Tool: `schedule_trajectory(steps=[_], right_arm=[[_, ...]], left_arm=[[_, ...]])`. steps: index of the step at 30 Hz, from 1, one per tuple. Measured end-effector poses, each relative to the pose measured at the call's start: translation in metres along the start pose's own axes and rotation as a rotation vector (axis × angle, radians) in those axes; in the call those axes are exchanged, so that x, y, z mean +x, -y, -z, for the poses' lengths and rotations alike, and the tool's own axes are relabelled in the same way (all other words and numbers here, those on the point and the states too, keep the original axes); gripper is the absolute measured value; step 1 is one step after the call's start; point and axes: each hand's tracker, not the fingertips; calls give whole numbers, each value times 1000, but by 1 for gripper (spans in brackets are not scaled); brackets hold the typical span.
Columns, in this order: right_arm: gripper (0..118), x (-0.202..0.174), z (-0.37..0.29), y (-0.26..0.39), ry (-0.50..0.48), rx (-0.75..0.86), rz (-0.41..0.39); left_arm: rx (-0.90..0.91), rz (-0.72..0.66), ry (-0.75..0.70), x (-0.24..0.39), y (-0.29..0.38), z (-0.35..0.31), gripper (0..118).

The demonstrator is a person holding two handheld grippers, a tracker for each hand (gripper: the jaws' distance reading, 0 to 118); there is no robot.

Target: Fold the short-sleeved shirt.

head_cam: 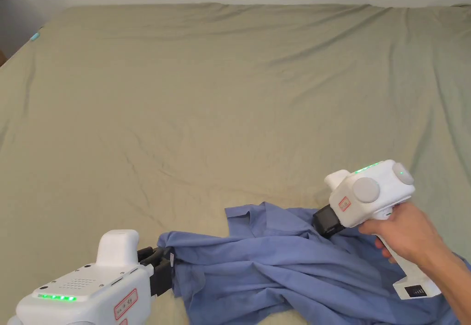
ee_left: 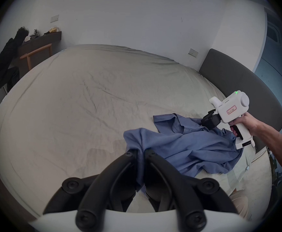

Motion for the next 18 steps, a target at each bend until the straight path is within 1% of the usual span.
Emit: schedule_trajectory(steps=[1,2,3,4,5,7,8,9,11,13,15,17,18], right_arm=[[87,1,-5,2,-8,21,5],[73,-2,-10,4,35,42,-30],[40,-5,-13,5,82,65,-79],[13,-8,-16,7,96,82,-126],[10,-13,-19,10,130,88,-136],[8,-23,-24,19,115,79,-161],[8,-28,-27,24,135,88,-184],[7,-32,-34,30,177,126,-208],[7,-37,-56,42,228,191,-171],[7,-38,-87,56,240,316,-172],[7,-37,-121,68,324,400,-156],[7,-31,-156,80,351,476,-130],[7,-28,-175,88,382,523,-99]], left_arm=[[-1,6,-5,5,-1,-2,7],[1,9,-8,6,-1,-3,7],[1,7,-8,6,0,-3,7],[1,-1,-9,7,0,-2,6],[0,-7,-6,5,0,-1,7],[3,-4,-8,7,1,-3,7],[3,-3,-9,8,0,-5,7],[5,-3,-5,10,0,-9,7],[16,-17,2,11,0,-16,6],[46,-9,4,10,-1,-26,7],[70,-3,1,11,-5,-37,7],[104,-13,14,11,-12,-49,7],[130,-17,24,12,-16,-57,7]])
